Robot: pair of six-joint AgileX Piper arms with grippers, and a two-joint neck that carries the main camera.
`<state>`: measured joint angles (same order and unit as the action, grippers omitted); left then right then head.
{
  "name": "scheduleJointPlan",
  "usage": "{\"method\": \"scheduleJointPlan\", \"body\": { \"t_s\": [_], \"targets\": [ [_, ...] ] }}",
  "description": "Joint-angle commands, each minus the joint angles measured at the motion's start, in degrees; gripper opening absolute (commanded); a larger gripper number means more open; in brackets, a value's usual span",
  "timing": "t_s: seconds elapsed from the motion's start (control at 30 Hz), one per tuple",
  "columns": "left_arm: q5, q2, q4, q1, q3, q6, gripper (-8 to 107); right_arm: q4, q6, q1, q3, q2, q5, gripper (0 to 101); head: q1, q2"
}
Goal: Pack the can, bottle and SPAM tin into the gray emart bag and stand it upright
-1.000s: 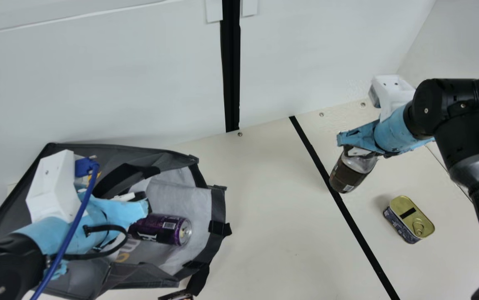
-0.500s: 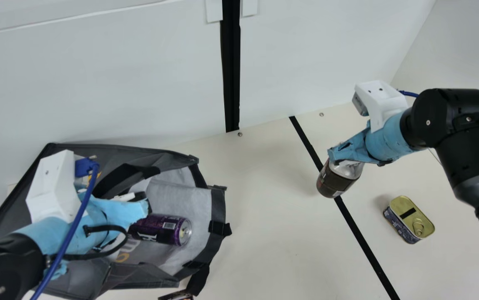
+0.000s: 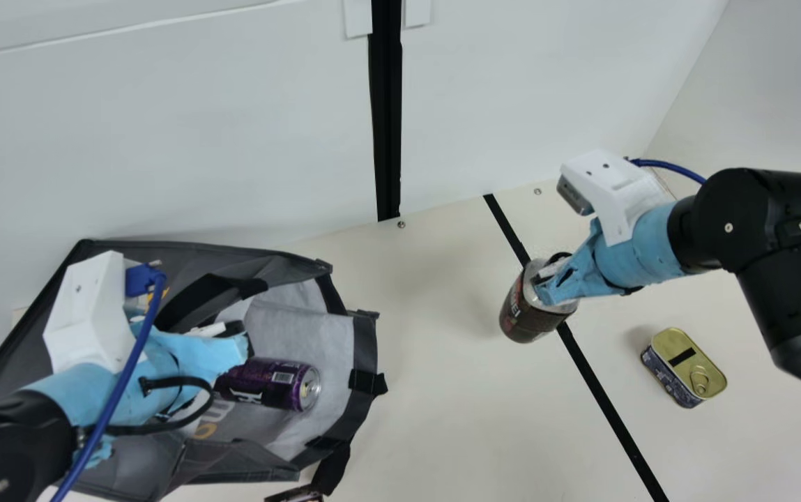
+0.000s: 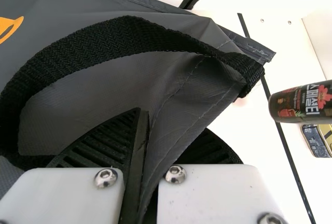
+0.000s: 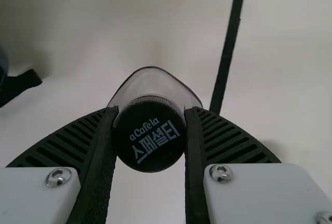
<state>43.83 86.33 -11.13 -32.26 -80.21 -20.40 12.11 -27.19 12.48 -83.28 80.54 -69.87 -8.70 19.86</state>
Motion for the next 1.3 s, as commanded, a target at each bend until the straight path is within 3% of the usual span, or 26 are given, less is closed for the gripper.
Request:
{"method": "scheduleJointPlan", "body": {
  "t_s": [0.0,0.6,1.27],
  "targets": [
    [0.0,0.0,0.0,0.0,0.0,0.0,-8,0.7,-1.1,-0.8,0.8,-0.6,0.0,0,-1.3,0.1],
    [0.0,0.0,0.0,0.0,0.0,0.0,-8,5.5,-3.2,-13.3,8.3,-6.9,0.0,0,-1.3,0.1],
    [0.0,0.0,0.0,0.0,0.0,0.0,-8,10.0,-0.2,-23.9,9.4,-10.6,0.0,0,-1.3,0.1]
  ]
}}
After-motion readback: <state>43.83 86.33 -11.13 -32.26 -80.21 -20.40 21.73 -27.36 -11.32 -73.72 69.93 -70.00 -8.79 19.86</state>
